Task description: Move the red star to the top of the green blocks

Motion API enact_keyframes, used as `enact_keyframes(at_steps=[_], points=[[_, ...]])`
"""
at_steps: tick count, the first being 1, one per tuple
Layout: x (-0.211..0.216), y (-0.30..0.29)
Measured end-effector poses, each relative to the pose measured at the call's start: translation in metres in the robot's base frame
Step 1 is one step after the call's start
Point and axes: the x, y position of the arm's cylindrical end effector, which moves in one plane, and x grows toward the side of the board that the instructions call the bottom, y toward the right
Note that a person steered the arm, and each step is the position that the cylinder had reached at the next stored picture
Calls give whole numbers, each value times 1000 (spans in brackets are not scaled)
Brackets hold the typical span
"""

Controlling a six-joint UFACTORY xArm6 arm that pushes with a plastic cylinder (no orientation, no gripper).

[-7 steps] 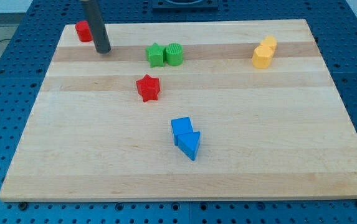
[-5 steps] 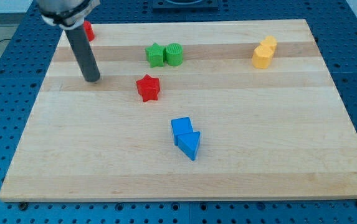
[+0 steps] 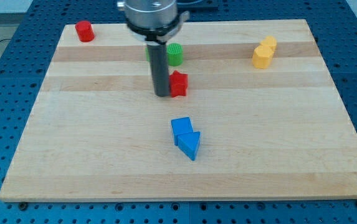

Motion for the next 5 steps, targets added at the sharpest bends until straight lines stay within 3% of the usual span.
enact_keyframes(at_steps=[2,4,5], points=[[-6,54],[-11,58],[-39,63]])
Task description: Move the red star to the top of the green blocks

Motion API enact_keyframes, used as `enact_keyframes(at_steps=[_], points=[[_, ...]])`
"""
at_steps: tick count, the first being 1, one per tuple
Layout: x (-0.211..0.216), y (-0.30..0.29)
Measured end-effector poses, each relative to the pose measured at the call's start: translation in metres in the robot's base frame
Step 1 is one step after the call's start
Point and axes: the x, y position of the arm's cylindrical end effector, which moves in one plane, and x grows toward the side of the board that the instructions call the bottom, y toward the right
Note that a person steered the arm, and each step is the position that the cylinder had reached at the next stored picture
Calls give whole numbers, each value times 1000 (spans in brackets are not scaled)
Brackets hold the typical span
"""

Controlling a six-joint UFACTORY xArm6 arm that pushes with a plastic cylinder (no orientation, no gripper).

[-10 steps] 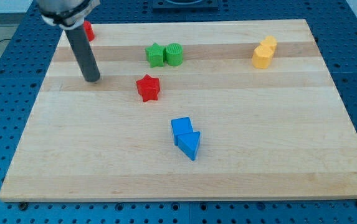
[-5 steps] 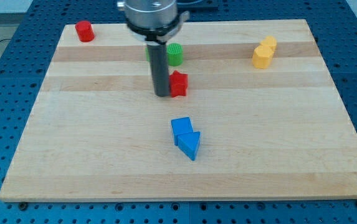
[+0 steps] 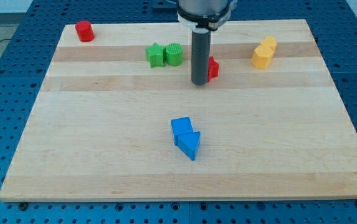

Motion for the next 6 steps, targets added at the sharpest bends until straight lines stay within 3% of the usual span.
enact_keyframes(at_steps=[6], points=[[-24,19]])
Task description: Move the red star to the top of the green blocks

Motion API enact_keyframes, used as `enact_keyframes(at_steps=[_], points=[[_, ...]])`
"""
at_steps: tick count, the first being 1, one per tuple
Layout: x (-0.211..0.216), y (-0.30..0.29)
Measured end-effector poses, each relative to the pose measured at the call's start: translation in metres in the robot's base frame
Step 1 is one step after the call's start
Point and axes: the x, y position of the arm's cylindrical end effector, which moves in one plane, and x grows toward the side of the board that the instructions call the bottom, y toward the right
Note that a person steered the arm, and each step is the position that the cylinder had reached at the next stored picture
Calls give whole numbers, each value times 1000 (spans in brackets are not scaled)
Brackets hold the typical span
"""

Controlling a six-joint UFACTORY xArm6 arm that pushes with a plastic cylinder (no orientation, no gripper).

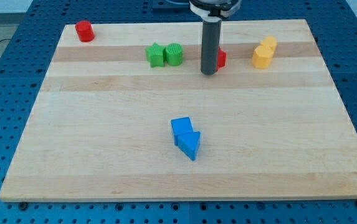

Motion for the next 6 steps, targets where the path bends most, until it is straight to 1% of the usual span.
enact_keyframes(at_steps=[1,2,5,6], points=[[-18,1],[-16,17],[-15,19],[-2,27]])
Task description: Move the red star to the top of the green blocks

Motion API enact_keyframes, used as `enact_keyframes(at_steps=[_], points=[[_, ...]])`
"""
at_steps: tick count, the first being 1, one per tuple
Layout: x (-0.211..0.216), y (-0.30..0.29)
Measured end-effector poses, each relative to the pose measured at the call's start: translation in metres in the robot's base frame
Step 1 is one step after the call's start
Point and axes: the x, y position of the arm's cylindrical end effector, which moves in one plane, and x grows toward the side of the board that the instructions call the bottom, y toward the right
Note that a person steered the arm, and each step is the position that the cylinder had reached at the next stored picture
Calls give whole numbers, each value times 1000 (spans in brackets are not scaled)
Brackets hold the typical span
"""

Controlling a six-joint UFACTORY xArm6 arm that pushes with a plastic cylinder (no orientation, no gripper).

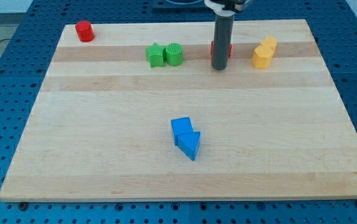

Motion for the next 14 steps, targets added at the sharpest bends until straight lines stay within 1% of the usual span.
enact_keyframes(at_steps=[1,3,4,5,6,7,8,9,10,11,12,14], points=[[1,9],[-62,5],[-70,2],[-68,17],[-82,17],[-92,4],[-92,-35],[-91,-39],[-87,24],[-94,71],[-123,66],[-130,-6]])
